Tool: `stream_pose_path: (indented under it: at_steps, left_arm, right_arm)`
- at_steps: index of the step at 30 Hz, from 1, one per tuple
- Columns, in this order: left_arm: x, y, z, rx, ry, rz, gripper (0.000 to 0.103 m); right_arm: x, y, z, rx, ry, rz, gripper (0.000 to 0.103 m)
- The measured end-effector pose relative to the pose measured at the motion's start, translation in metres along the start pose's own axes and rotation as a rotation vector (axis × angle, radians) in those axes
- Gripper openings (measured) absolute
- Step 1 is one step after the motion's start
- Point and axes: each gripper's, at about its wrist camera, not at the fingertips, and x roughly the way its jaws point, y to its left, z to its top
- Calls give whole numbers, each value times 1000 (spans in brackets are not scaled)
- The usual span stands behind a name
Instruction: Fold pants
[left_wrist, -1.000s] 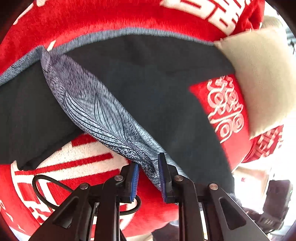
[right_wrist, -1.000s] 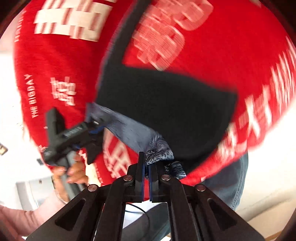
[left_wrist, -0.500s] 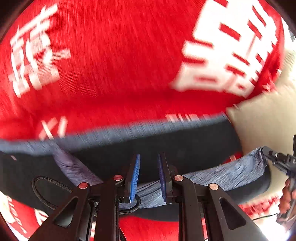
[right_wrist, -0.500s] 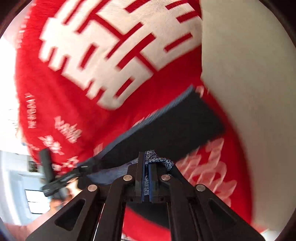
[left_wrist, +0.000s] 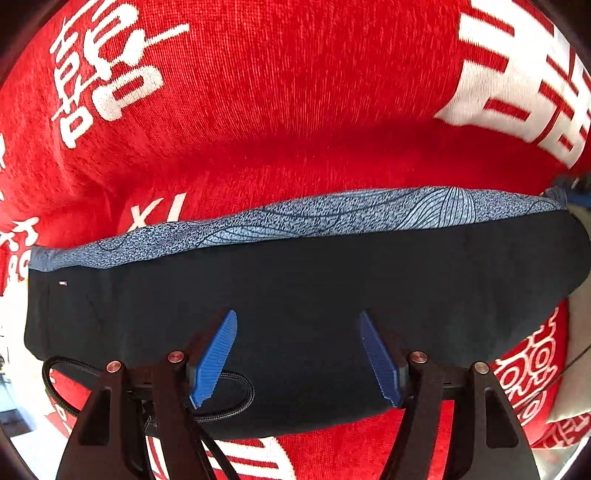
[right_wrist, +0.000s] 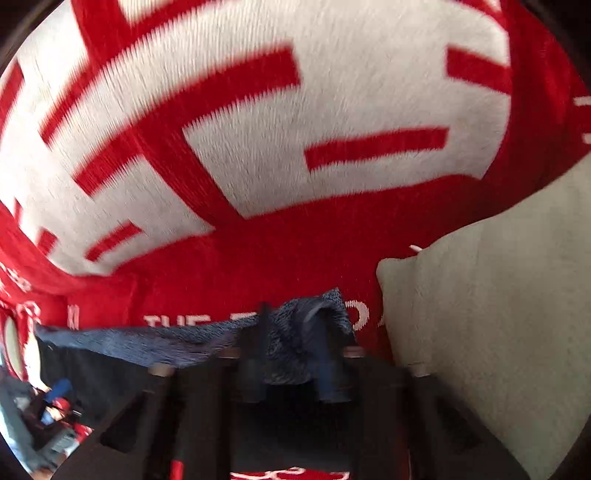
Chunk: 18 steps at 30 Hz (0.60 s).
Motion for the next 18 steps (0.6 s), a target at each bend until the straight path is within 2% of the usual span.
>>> stream_pose_path:
  at_steps: [1,4,6,7,8,10,12,14,15,16,17,18]
  left_arm:
    - [2,-1,-1,6,-1,9,70]
    - [13,-6,0,27,0,32,70]
    - [25,-10,2,36,16,42,70]
    - [31,-13,4,36,31,46,70]
    - [36,-15,4,35,37,55,70]
    - [42,-18,3,38,31,79,70]
    - [42,-17,1,31,19,80,70]
    - [43,-12,0,18,12,68,74]
    - [44,-10,-1,7,10,66,77]
    - [46,-6,-2,-9,4,70,83]
    - [50,-2,-3,-25,0,67,86]
    - [52,2,-3,-37,2,57,86]
  right_arm:
    - [-15,0,-2,10,-56,-38,69]
    - [-51,9,-19,-3,-177,-31,69]
    - [-51,23,-35,-53,-159,34,56]
    - [-43,32,-40,-83,-125,40,46]
    - [-23,46,-46,-139,-68,32,44]
    - [8,59,-53,-197,-25,3,42]
    - [36,60,-53,-240,-9,-84,42]
    - [56,41,-49,-206,2,-154,40]
    - [57,32,-48,-177,-7,-130,39]
    - [55,21,-45,-139,-23,-100,33]
    - [53,16,-42,-126,-25,-120,25]
    - [49,14,-39,-118,-29,-143,24]
